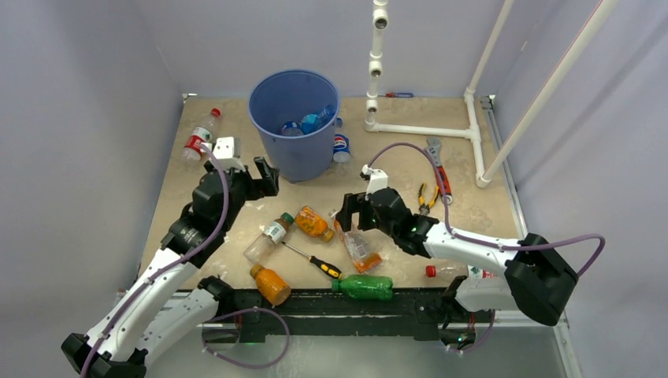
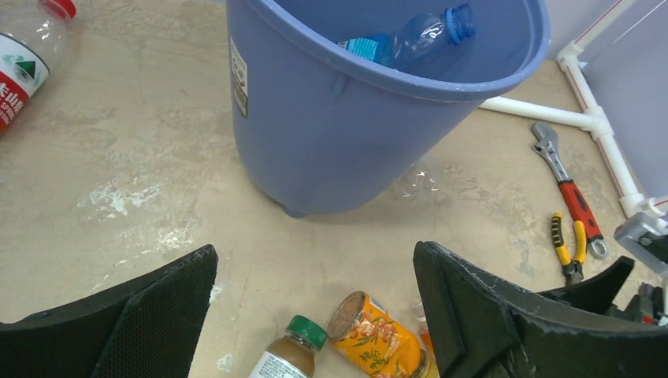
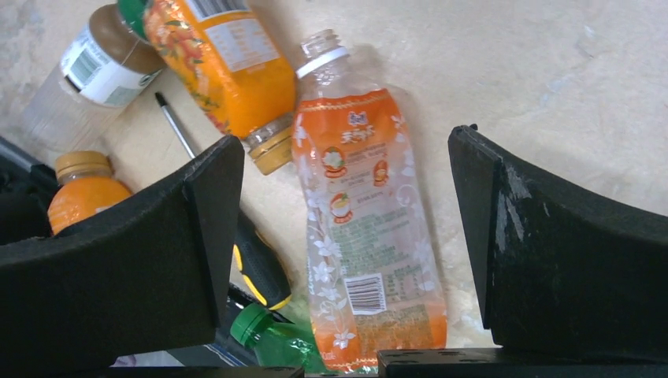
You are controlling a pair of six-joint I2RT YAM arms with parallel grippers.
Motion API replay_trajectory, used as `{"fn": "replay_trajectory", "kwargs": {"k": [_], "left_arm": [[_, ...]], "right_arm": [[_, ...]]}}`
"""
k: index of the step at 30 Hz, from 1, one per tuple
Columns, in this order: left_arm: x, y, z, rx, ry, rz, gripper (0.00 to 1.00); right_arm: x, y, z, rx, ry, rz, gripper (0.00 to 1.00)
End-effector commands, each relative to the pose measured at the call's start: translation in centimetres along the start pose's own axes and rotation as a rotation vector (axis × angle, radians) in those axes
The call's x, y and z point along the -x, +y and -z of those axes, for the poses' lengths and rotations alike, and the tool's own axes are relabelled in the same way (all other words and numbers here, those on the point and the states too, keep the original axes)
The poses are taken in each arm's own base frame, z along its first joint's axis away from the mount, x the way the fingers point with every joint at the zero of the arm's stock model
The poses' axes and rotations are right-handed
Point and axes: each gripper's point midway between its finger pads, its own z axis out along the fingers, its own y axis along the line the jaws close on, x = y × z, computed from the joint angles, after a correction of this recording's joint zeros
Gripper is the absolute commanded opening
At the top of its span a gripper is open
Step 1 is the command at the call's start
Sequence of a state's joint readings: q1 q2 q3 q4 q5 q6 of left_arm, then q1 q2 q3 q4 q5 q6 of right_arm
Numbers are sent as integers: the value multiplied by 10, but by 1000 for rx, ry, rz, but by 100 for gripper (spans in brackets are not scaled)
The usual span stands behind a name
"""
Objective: Put the plastic bottles in the bin
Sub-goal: Place the plastic bottle in the trash bin, then pick up the plastic bottle at the center of the board.
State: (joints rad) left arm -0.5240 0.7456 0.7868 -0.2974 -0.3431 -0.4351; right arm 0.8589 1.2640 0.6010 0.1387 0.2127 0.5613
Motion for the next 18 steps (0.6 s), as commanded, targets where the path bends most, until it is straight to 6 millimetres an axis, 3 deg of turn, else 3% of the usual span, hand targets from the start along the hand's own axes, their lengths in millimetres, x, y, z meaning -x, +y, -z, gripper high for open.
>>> {"fn": "replay_trajectory", "kwargs": {"k": [1,6,10,18], "left_arm": [[7,-12,5,-67,-23,30,94],[3,-18,4,-99,-2,35,93],[1,-21,5,-113,13,31,92],[-5,-23,2,-119,34,24,91]], "right_arm": [[-1,19,2,94,25,57,96],[-39,22,-3,133,151,97,93],[-64,11,-13,67,218,120,87],[-70,-6,-20,-30,214,121,73]]}}
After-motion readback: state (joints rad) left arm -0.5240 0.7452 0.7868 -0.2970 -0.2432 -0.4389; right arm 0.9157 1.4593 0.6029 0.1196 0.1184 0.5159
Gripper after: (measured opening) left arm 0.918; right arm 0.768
